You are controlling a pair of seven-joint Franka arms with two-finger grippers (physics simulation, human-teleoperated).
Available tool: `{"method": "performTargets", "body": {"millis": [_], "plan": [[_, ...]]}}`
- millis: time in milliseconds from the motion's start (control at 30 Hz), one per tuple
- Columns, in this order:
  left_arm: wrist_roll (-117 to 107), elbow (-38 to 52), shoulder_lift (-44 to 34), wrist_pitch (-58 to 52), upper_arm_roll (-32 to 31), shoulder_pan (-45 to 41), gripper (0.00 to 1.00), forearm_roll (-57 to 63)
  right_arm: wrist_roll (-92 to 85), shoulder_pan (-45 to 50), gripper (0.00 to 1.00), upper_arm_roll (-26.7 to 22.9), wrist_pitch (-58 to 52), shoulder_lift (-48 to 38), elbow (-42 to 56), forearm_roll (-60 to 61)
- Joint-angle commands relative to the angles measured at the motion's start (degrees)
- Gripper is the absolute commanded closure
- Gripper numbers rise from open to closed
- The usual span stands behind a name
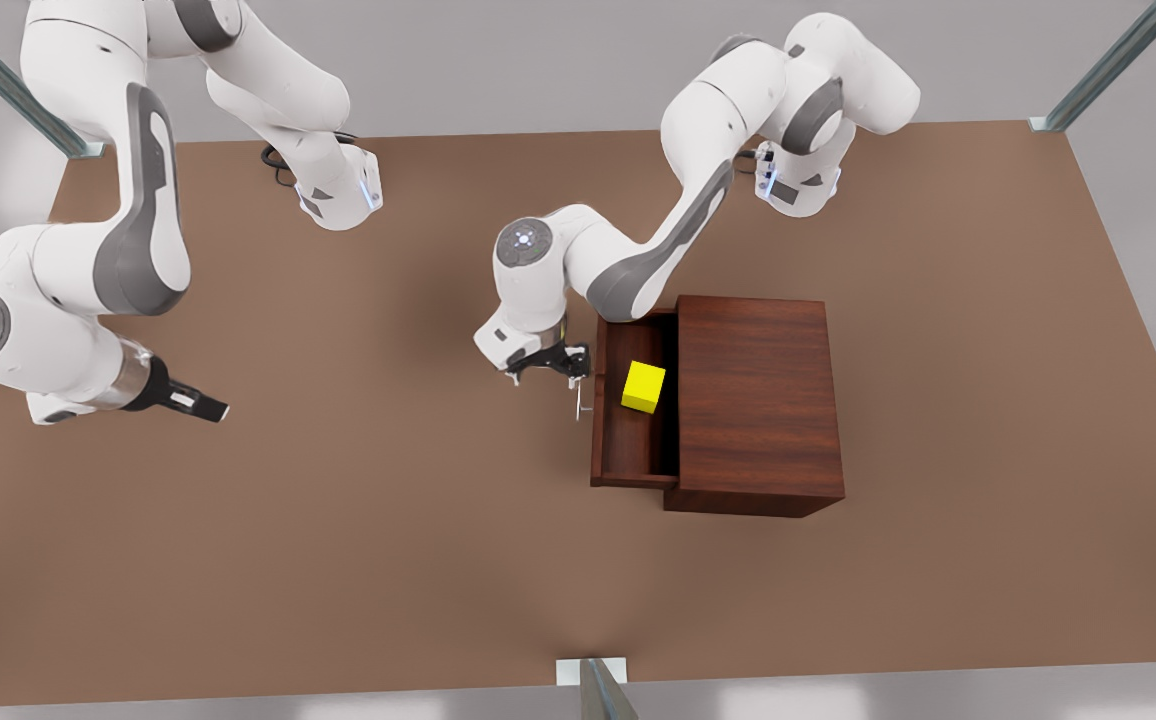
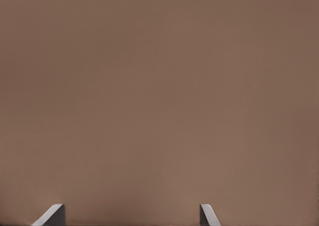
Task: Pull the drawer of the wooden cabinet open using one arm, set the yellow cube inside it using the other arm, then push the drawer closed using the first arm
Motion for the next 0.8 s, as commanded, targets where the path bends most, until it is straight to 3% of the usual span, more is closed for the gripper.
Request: {"method": "performTargets", "body": {"millis": [0, 267, 767], "plan": [[-41.51, 0.29, 1.72, 11.85, 0.18, -0.1, 0.0, 2.05, -20.72, -0.03, 0.0, 0.04, 0.12, 0.26, 0.15, -0.55], [-38.52, 0.2, 4.79, 14.32, 1.41, -0.01, 0.0, 5.83, -20.81, 0.05, 0.0, 0.04, 0.12, 0.61, 0.33, -0.55], [-26.39, -1.64, 4.0, 6.58, 1.41, 0.52, 0.0, 7.5, -21.07, -0.12, 0.0, 0.04, 0.12, 0.78, 0.41, -0.55]]}}
